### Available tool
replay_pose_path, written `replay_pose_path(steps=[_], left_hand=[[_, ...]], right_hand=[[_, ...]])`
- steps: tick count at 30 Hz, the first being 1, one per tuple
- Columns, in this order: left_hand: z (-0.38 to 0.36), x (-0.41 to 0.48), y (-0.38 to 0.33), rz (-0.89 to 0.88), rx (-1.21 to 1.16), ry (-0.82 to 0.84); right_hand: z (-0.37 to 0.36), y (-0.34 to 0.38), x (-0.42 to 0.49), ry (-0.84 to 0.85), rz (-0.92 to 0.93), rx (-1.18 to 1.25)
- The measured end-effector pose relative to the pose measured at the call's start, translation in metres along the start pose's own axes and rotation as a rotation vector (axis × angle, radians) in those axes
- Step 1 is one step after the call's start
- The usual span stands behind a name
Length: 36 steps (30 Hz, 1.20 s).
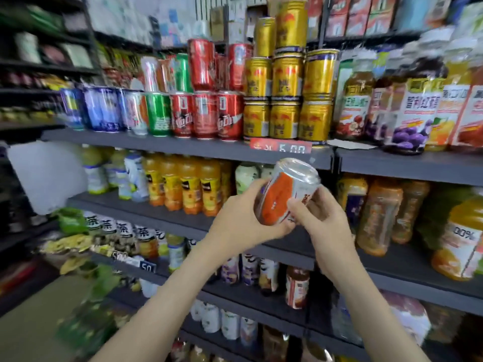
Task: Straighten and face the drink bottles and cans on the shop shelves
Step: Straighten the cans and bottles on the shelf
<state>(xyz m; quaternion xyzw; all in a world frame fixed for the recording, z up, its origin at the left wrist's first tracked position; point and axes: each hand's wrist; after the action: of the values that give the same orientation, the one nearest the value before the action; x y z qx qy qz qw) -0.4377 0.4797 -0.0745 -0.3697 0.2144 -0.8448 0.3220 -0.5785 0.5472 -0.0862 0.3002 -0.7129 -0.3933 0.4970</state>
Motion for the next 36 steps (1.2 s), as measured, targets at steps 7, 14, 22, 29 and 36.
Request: replay_pose_path(steps=[7,14,22,29,36], left_hand=[[0.099,0.03,0.084,-0.078,-0.055,-0.263],[0.198,0.069,0.159,0.045,-0.062,-0.499],[0.302,0.116,0.26,0.346,0.058,-0.605],[0.31,0.167,0.297,0.43,0.228,-0.431],[0.298,0.18,0.307,0.442,0.412,-0.378]], right_hand=[[-0.137,-0.031,0.066,-0.017,0.089,-0.071],[-0.22,-0.037,0.12,-0.066,0.232,-0.296],[-0.28,-0.059,0.178,-0.019,0.333,-0.761],[-0.314,-0.074,0.224,-0.026,0.328,-1.059],[-0.315,-0.088,0.235,-0.103,0.374,-1.182]])
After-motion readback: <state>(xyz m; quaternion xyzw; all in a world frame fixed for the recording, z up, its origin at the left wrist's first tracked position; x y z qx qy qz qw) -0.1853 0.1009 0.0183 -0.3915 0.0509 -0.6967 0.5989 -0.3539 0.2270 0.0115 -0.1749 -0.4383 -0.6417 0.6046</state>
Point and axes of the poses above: each hand's wrist, its own x-axis towards the middle knuckle, its own z-axis out of the back of the hand, y = z × x, and after that the axes turned 6 degrees about x, right-handed
